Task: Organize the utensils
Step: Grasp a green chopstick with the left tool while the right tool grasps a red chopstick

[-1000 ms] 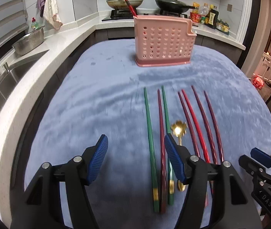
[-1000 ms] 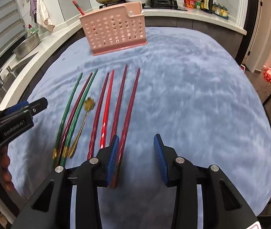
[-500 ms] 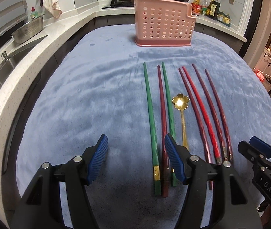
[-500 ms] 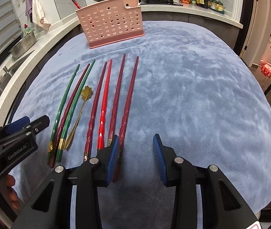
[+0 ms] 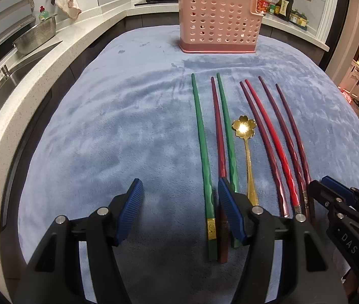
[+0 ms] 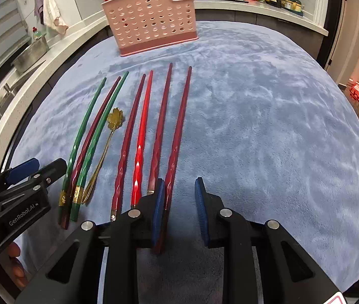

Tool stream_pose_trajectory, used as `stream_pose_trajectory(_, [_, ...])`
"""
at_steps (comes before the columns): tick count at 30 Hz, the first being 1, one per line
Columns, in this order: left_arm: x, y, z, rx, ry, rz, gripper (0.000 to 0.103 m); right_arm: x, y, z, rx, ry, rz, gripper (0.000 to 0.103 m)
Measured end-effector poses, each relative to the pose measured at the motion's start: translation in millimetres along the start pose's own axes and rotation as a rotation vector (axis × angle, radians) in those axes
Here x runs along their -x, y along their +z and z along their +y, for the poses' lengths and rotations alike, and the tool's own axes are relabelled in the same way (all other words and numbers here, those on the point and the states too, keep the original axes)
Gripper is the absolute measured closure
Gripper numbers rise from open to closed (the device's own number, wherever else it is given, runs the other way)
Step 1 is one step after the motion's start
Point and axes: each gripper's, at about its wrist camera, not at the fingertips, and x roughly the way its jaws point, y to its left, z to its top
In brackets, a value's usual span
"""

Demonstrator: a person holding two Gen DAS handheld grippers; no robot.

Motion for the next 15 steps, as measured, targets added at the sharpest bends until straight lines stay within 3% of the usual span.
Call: stream_pose_trajectory(15, [-5.8,-2.1,-0.5,0.000,0.003,0.016,0.045,-8.3,-3.1,0.8,0.012,0.015,0.013,0.087])
